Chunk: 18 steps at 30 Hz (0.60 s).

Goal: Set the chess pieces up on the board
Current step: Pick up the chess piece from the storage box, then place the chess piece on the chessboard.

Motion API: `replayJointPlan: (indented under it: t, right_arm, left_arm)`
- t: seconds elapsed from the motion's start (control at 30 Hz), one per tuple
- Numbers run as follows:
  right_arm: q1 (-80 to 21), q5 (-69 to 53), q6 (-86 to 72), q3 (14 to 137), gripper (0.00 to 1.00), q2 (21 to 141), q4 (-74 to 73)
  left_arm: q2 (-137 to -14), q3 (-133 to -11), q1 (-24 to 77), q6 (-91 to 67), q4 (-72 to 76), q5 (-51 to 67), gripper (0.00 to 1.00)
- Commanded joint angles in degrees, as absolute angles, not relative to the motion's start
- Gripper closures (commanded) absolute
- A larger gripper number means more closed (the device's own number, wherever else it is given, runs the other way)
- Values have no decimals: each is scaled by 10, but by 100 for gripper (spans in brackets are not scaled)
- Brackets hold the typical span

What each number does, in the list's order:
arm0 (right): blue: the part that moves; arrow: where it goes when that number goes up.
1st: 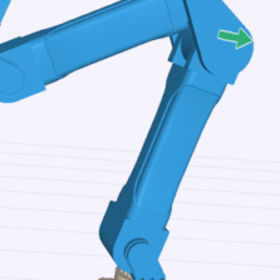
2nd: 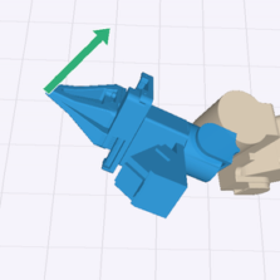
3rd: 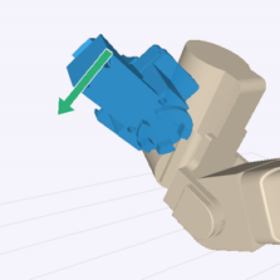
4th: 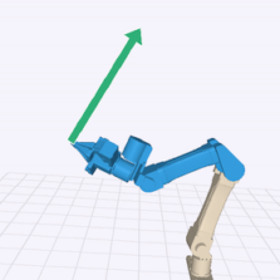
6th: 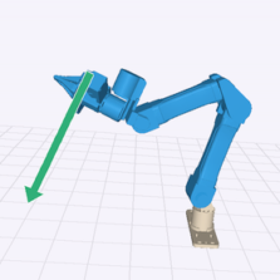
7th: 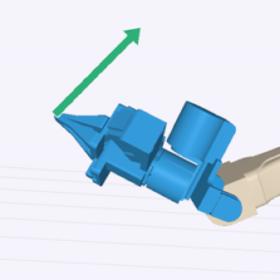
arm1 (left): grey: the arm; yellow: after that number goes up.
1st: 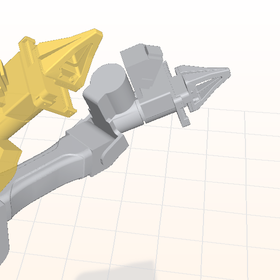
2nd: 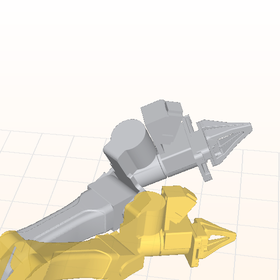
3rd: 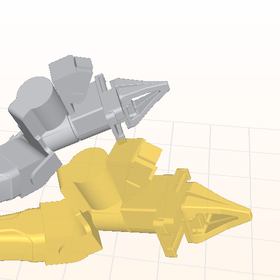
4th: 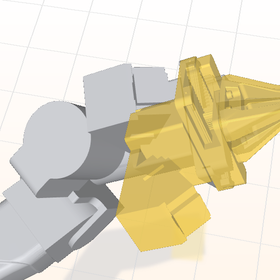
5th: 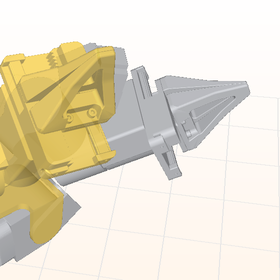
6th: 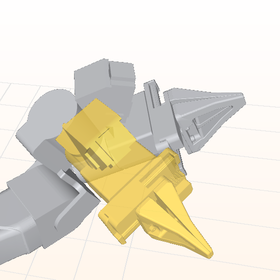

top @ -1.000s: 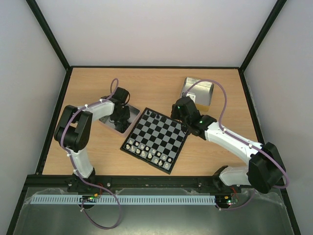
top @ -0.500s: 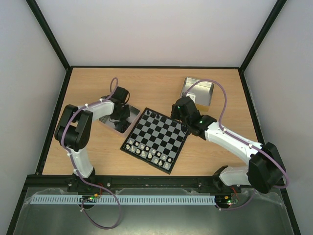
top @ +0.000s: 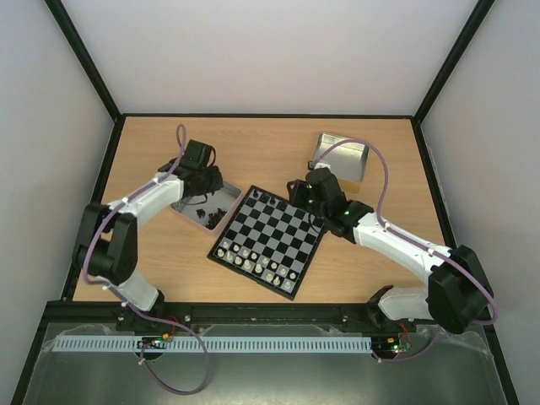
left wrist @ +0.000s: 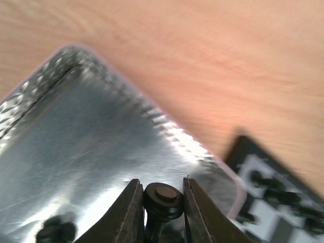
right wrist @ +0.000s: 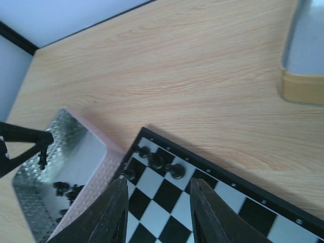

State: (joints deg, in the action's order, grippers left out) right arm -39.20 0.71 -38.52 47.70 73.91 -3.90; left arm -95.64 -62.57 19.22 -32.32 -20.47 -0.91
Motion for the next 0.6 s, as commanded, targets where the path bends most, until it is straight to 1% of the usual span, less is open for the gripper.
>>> replayJointPlan:
  t: [0.0,0.1,0.2,0.3,0.47,0.57]
  right_arm:
    - [-390,-55,-379,466,67,720,36]
    - [-396,-83,-380,466,66,725,76]
    - [-407,-96,-382,466,59,729,107]
    - [-417,-108,-386,464,55,735,142]
    - [-433,-136,-399,472,49,764,192]
    - [-443,-149,-408,475,48,783,213]
  left_arm:
    - [-885,-627,189,-374,-168,81,88]
    - [-847,-604,189,-441,-120,149,87]
    - [-809,-554,190,-543,-15,222,86]
    - [-799,-534,190,-624,45,272,85]
    - [-791,-478,198,-780,182,336,85]
    - [-784,-444,206,-870,245,341,85]
